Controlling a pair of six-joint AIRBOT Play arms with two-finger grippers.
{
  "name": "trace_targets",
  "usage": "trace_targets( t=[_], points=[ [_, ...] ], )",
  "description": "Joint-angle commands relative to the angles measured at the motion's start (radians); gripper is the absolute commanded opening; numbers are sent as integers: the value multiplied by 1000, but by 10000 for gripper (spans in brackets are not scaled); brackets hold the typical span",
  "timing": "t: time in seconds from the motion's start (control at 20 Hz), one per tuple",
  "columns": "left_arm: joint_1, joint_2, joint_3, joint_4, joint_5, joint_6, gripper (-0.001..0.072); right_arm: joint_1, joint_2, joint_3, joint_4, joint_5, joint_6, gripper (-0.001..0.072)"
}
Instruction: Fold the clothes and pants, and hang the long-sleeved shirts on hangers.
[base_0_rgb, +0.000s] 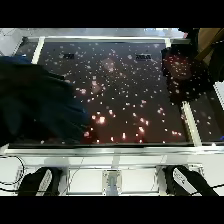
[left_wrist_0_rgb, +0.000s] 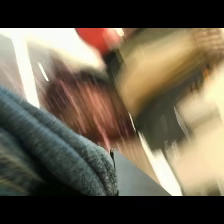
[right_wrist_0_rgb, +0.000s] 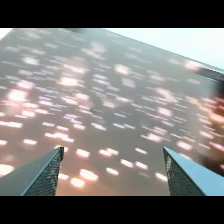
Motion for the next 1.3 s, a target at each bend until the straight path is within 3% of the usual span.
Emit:
trace_targets(
  t=[0.0,0.1,0.2,0.25,0.35,0.5,0.55,0.65,0.7,0.75,0.8,0.85,0.95,1.0,1.05,1.1,1.15,1.25],
  points=[
    [-550,-126,-8,309,294,-126,20,1,-14,23,-183,23,1,693],
    [-753,-305,-8,330,518,-126,20,1,-33,23,-191,39,1,693],
    [-830,-481,-7,304,668,-131,21,1,-50,11,-192,48,21,693],
    [-827,-550,-6,263,689,-137,60,1,-56,-3,-195,48,24,693],
    [-769,-613,-5,278,700,-135,686,1,-70,-44,-202,48,24,693],
    [-545,-561,-5,334,616,-136,704,-1,-86,-154,-208,53,34,692],
    [-452,-530,-5,334,548,-136,703,-1,-87,-219,-208,62,55,661],
    [-246,-467,-7,339,287,-136,700,-3,-83,-379,-206,90,59,474],
    [-144,-439,-11,374,137,-136,644,-15,-76,-471,-179,92,56,474],
    [-52,-410,-27,446,13,-136,471,-36,-63,-579,-115,89,37,474],
    [21,-378,-58,512,-64,-137,385,-60,-46,-686,-32,86,11,475],
    [92,-338,-105,549,-116,-136,375,-87,-23,-805,75,80,-26,486],
    [221,-229,-244,541,-132,-136,375,-126,13,-1015,257,9,-74,603],
    [277,-169,-317,536,-134,-137,377,-132,18,-1086,296,-14,-84,608],
    [323,-115,-380,536,-142,-137,384,-132,18,-1143,300,-24,-89,607],
    [371,-61,-445,536,-145,-141,522,-132,18,-1186,301,-31,-89,607],
    [415,-14,-502,536,-145,-193,720,-130,18,-1219,304,-31,-89,607],
    [492,60,-613,528,-144,-298,715,-130,18,-1286,323,-40,-109,607]
  ],
)
